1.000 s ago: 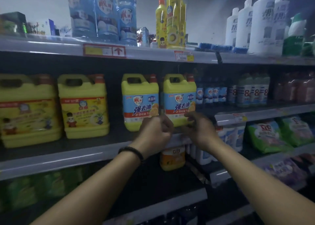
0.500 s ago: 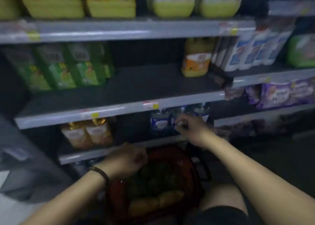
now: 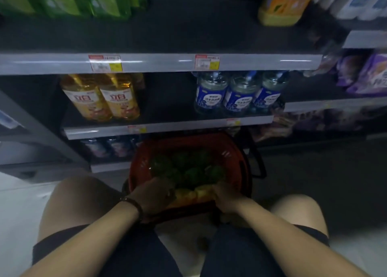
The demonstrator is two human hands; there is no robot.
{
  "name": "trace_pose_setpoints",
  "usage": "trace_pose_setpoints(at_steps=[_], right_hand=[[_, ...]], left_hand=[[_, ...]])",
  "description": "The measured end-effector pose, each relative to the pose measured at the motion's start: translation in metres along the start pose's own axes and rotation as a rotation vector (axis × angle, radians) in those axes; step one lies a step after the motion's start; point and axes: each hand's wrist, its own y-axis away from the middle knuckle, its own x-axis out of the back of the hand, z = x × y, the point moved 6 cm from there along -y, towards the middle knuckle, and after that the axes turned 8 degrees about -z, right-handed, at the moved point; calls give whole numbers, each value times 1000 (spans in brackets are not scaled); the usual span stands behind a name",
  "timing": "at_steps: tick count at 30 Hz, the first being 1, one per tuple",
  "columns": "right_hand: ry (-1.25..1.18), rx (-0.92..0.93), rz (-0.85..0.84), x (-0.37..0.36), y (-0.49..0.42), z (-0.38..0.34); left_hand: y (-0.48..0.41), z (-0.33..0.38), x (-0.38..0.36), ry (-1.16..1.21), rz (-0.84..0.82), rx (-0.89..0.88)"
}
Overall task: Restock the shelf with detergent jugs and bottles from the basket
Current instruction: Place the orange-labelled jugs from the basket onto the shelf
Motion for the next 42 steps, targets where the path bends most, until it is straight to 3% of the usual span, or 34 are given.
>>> trace_pose_setpoints(at_steps=[3,7,15,21,24,36,42], right_hand=[[6,25,-29,-22,-55,18],[77,54,-51,-14,-48,-18],[218,48,-122,-21,-93,-15],[22,38,-139,-18,-100,-11],[-41,22,-44,-22,-110,7],[-42,175,275,72,51,-30],[-30,343,437,140,148,-62]], left_hand=[[-12,-10,-9,11,-32,16],[-26,-5,-14,35,-90,2],[-47,7,-24,-66,-252,19],[-53,12,-24,-55,-277,32],[-49,8,-17,-29,-227,35],[-10,18,1,153,9,-42],[19,65,60,151,144,-155]])
